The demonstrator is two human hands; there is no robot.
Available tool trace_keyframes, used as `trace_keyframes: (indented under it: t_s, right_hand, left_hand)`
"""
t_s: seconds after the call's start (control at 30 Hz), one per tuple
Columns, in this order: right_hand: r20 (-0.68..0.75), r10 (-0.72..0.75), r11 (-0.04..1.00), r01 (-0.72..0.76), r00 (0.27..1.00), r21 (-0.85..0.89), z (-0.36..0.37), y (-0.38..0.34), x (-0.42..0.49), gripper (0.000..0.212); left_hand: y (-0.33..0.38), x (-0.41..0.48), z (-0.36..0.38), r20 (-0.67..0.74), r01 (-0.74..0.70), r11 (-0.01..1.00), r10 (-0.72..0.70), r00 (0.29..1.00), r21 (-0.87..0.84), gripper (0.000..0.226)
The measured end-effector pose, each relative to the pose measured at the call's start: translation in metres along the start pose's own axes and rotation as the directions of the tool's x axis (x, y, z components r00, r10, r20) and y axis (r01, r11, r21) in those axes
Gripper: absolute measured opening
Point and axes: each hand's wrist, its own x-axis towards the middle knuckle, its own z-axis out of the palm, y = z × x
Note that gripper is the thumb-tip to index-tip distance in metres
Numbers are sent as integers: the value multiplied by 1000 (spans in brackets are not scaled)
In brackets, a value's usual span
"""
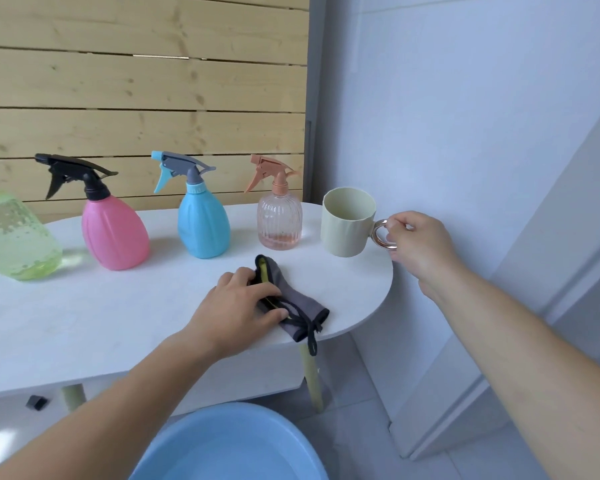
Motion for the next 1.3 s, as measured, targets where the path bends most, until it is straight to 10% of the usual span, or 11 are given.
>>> trace_keyframes:
  t_s: [0.6,0.77,1.3]
  right_hand:
    - [298,98,995,-84,950,-61,25,4,-19,17]
    - [417,93,994,-63,904,-84,30,8,-27,20]
    - [361,50,986,11,931,-165,40,12,-38,20]
  left_hand:
    - [-45,-34,-20,-39,78,993,-82,996,-87,27]
    - [-71,-60,-33,-22,118,985,-122,992,-128,62]
    - [-69,-65,-33,-23,165,978,-169,985,-130,68]
